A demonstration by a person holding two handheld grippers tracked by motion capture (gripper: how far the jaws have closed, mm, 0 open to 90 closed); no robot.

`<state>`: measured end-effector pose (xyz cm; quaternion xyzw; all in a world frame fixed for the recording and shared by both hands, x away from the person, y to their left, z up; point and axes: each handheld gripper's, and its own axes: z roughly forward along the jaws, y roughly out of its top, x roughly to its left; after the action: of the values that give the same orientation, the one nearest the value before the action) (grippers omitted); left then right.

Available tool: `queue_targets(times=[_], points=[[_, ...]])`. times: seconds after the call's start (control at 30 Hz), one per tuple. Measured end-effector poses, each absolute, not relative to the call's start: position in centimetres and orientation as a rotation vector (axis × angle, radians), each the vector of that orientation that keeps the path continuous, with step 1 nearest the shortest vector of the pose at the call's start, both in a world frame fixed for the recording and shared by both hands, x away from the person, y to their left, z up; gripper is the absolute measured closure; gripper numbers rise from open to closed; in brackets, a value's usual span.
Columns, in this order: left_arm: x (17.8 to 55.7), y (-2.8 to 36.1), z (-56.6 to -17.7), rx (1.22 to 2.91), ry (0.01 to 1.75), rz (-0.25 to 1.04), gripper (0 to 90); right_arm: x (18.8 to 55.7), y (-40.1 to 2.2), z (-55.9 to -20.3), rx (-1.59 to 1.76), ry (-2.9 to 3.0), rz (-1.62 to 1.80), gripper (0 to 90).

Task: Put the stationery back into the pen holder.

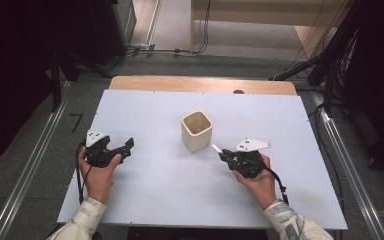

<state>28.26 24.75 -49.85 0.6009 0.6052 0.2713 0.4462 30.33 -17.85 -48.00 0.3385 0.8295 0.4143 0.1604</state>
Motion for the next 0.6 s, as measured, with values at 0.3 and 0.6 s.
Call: queue_targets(times=[0.3, 0.6], points=[[28.3, 24.7, -49.9, 1.487, 1.501, 0.672, 9.1, 30.2, -18.3, -46.8, 0.969, 2.336, 1.218, 76.5], [28.3, 24.7, -49.9, 1.49, 1.5, 0.671, 9.1, 30.2, -18.4, -46.0, 0.967, 2.318, 1.242, 76.5]])
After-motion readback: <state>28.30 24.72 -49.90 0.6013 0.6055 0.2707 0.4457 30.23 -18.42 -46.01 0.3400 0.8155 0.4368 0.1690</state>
